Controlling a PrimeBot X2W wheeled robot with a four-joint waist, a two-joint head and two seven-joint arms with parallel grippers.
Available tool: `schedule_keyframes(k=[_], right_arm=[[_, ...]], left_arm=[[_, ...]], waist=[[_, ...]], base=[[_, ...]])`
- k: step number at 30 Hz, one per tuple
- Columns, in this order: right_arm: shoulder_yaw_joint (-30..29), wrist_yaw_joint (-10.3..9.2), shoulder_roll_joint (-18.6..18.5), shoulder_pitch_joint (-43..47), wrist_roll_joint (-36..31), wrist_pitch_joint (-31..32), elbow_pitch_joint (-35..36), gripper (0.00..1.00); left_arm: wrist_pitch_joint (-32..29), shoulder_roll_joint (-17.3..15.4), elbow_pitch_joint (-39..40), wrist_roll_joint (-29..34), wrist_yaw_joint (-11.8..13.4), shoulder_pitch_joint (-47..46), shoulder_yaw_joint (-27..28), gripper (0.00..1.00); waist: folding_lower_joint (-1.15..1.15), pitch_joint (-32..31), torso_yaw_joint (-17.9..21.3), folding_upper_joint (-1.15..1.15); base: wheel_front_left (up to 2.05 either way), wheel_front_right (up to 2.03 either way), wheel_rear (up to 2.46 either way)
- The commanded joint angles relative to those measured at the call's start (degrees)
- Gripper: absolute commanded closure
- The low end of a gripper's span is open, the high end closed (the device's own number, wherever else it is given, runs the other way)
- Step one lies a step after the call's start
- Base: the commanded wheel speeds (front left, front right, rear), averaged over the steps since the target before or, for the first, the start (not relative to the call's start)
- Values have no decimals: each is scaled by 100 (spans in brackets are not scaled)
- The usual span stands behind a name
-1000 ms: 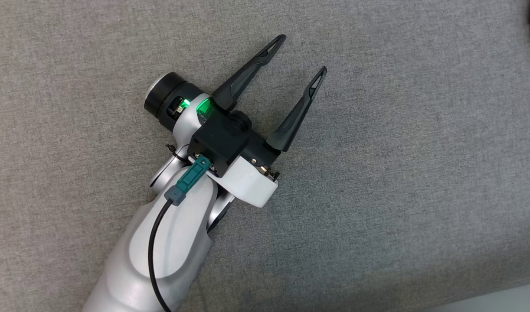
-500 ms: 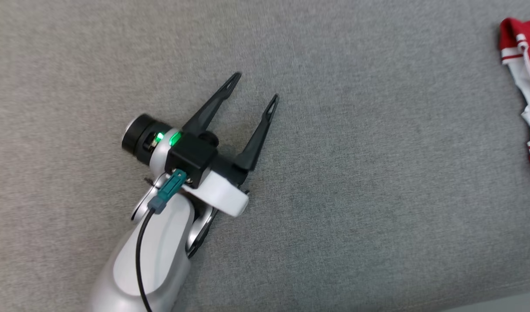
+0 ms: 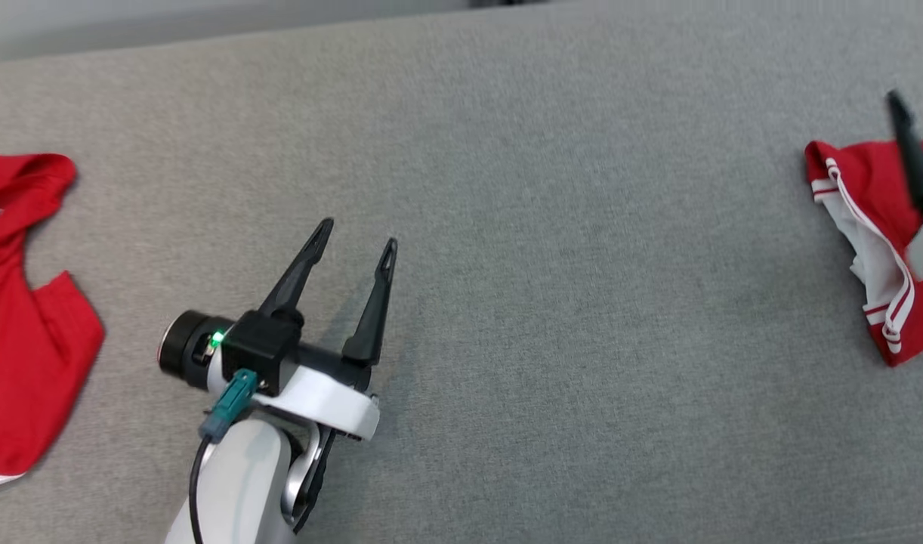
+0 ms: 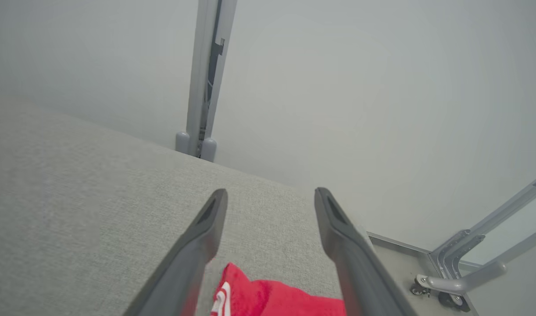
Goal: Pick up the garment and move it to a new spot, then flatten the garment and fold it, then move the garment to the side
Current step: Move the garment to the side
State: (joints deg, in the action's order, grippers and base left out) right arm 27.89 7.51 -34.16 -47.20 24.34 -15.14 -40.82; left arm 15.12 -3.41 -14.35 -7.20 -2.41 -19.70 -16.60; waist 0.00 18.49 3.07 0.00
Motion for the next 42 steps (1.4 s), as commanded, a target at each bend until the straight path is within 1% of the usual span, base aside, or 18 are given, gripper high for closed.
schedule_keyframes(k=[1, 5, 7, 12, 14, 18, 19, 23, 26, 28, 34, 42], right_arm=[[-68, -4, 65, 180, -20, -5, 84, 0], [-358, -4, 437, 755, -95, -5, 521, 0], [-473, -4, 610, 1085, -302, -5, 685, 0], [-1117, -3, 1180, 1898, -642, -6, 1236, 0], [-1244, -3, 1401, 2180, -764, -6, 1494, 0], [-1444, -3, 1663, 2630, -1069, -5, 1922, 0], [-1581, -3, 1787, 2817, -1144, -5, 2113, 0], [-1741, -3, 1954, 3113, -1306, -6, 2413, 0], [-1843, -3, 2067, 3290, -1356, -6, 2581, 0], [-1828, -3, 2078, 3368, -1445, -6, 2659, 0], [-1833, -3, 2130, 3430, -1548, -6, 2715, 0], [-1877, -3, 2174, 3464, -1515, -6, 2750, 0]], left_arm=[[-8, -27, 28, -61, 33, 99, 60, 0], [-7, -19, 105, -103, 90, 452, 308, 0], [-5, -23, 161, -2, 142, 596, 381, 0], [-5, 9, 256, -126, 214, 971, 610, 0], [-5, 18, 253, -169, 253, 1106, 721, 0], [-5, 28, 235, -160, 210, 1330, 854, 0], [-5, 29, 247, -157, 198, 1427, 924, 0], [-5, 38, 334, -100, 207, 1546, 970, 0], [-5, 39, 422, -128, 266, 1629, 895, 0], [-5, 39, 458, -187, 340, 1663, 835, 0], [-5, 37, 451, -250, 424, 1672, 685, 0], [-5, 39, 515, -314, 510, 1636, 689, 0]], waist=[[0, -311, -171, 0], [0, -600, -288, 0], [0, -708, -337, 0], [0, -958, -444, 0], [0, -1046, -446, 0], [0, -1219, -458, 0], [0, -1287, -462, 0], [0, -1365, -474, 0], [0, -1398, -490, 0], [0, -1408, -504, 0], [0, -1419, -531, 0], [0, -1421, -594, 0]], base=[[0, 0, 0], [0, 0, 0], [0, 0, 0], [0, 0, 0], [0, 0, 0], [0, 0, 0], [0, 0, 0], [0, 0, 0], [0, 0, 0], [0, 0, 0], [0, 0, 0], [0, 0, 0]])
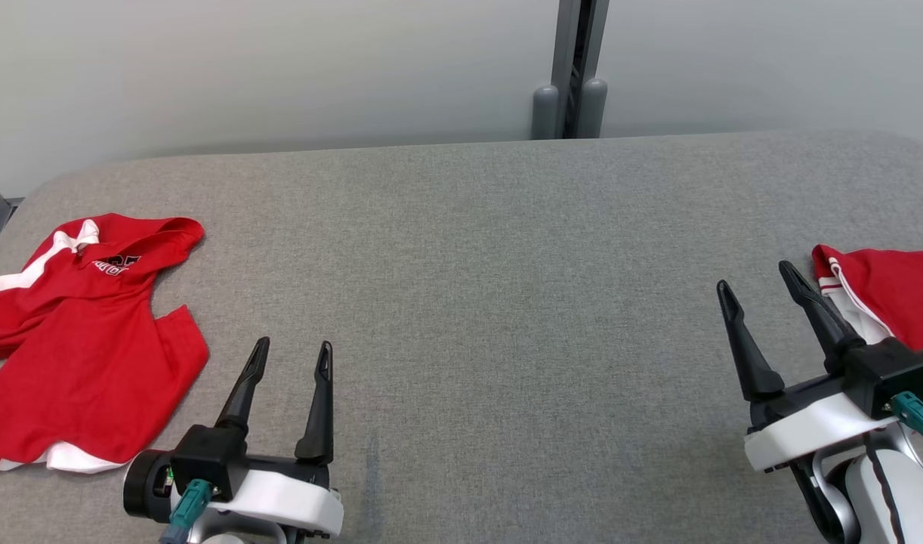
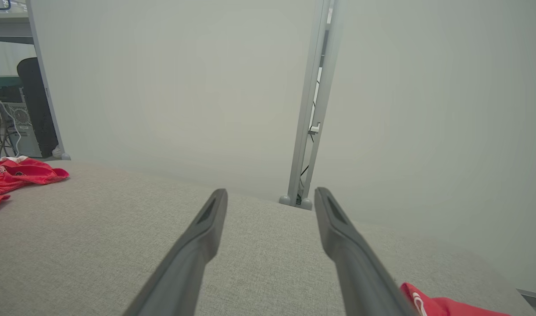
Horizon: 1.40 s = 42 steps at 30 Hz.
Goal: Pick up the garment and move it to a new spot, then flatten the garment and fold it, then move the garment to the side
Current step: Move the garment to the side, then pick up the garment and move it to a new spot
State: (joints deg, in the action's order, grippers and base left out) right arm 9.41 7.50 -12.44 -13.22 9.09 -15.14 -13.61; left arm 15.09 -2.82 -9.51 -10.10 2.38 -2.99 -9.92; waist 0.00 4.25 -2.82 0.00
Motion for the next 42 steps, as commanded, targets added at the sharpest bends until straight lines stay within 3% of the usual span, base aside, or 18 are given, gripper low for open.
schedule_keyframes(k=[1, 23, 32, 42], right_arm=[[-27, -2, 13, 70, 6, -6, 35, 0], [-1, -2, 14, 10, 79, -6, -88, 0], [125, -2, -77, 48, 197, -6, -105, 0], [353, -2, -51, 81, 317, -6, -189, 0]], left_arm=[[-2, -21, 41, -28, 41, -37, 28, 0], [-2, -21, 32, -62, 56, -134, -20, 0], [-2, -22, 3, -123, 95, -213, -125, 0], [-2, -20, 21, -64, 89, 28, 26, 0]], waist=[[0, 12, -12, 0], [0, 114, -199, 0], [0, 177, -781, 0], [0, -1, -1710, 0]], base=[[0, 0, 0], [0, 0, 0], [0, 0, 0], [0, 0, 0]])
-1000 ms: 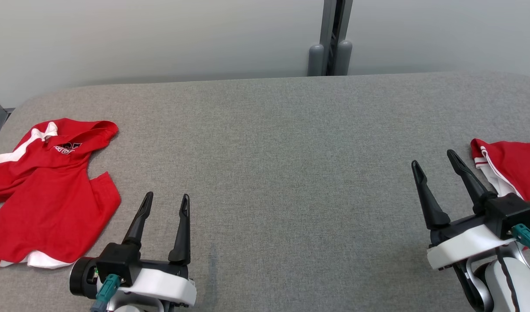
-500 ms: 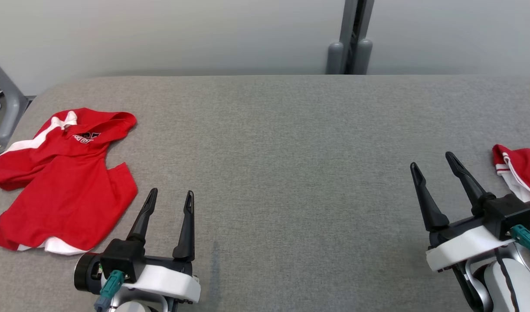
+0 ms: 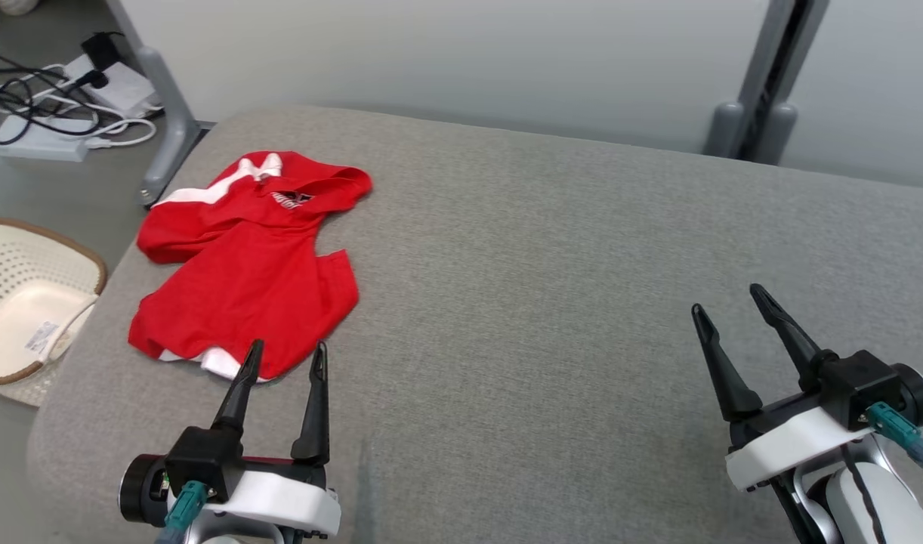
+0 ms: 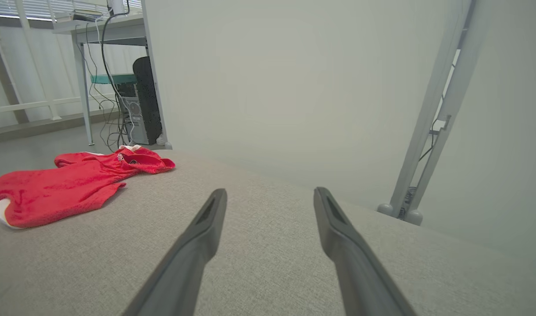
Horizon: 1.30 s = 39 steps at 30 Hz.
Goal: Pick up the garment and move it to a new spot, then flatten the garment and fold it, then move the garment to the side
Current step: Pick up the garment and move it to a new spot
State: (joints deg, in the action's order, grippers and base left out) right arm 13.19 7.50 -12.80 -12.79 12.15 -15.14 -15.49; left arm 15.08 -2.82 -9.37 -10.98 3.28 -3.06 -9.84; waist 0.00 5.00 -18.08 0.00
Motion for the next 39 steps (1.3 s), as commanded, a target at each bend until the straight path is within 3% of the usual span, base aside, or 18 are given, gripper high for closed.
schedule_keyframes(k=[1, 12, 29, 39], right_arm=[[-7, -2, -14, 44, 18, -6, -5, 0], [147, -2, 41, 105, 101, -6, -83, 0], [674, -2, 1, -334, 291, -6, -326, 0], [584, -2, -37, -232, 263, -6, -269, 0]], left_arm=[[-1, -21, 13, 24, -1, 48, 34, 0], [0, -20, 67, 4, 9, 269, 163, 0], [-1, -19, 334, -3, 146, 450, 313, 0], [-1, -19, 297, 17, 87, 393, 296, 0]], waist=[[0, -100, -271, 0], [0, -272, -987, 0], [0, -201, -1099, 0], [0, -199, -1057, 0]], base=[[0, 0, 0], [0, 0, 0], [0, 0, 0], [0, 0, 0]])
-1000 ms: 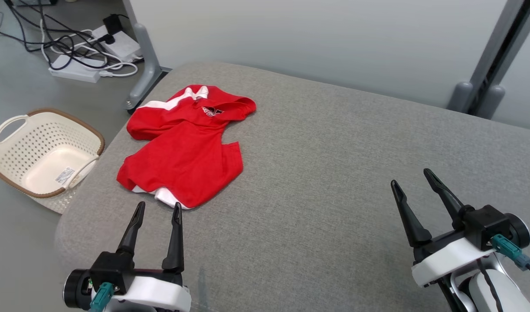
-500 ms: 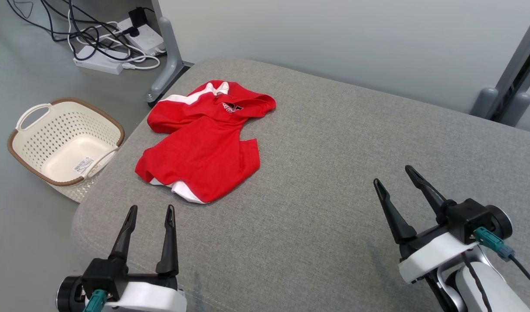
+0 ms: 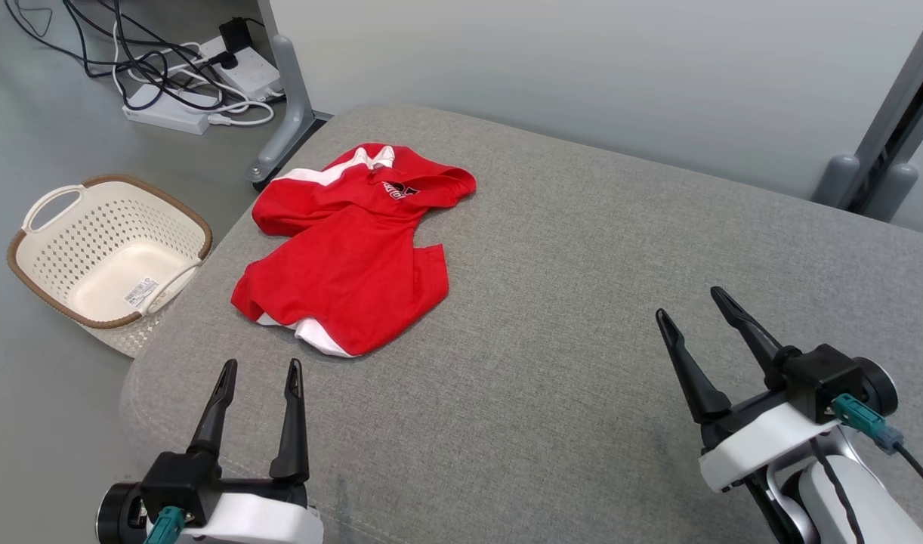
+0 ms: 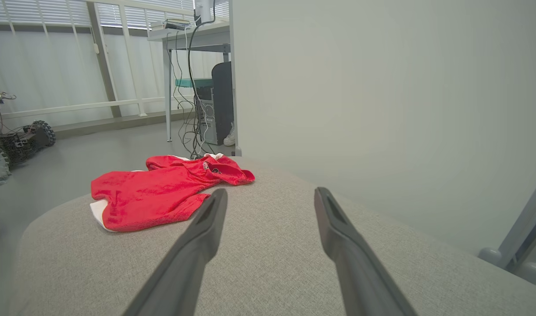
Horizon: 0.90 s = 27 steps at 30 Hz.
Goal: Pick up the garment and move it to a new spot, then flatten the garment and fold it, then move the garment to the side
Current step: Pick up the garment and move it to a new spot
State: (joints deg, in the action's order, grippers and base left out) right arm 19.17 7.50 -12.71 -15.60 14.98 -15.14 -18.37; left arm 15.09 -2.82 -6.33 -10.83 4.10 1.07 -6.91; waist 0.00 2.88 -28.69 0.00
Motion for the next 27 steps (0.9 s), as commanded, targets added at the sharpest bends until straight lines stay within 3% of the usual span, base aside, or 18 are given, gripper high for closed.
schedule_keyframes(k=[1, 8, 15, 27], right_arm=[[-51, -2, -56, 64, -33, -6, 38, 0], [-338, -2, -233, 166, -190, -6, 176, 0], [-383, -2, -478, -144, -402, 224, 573, 0], [-482, -2, -889, -599, -619, 801, 1522, 0]], left_arm=[[-1, -19, -13, -8, -2, -47, -4, 0], [-2, -20, -197, -17, -101, -390, 129, 0], [-2, -48, -508, -210, -262, -1034, 667, 0], [-374, -747, -2342, -562, -493, -2898, 1226, 0]], waist=[[0, 35, 5, 0], [0, 361, -16, 0], [0, 976, 168, 0], [0, 2027, 590, 0]], base=[[0, 0, 0], [0, 0, 0], [0, 0, 0], [0, 0, 0]])
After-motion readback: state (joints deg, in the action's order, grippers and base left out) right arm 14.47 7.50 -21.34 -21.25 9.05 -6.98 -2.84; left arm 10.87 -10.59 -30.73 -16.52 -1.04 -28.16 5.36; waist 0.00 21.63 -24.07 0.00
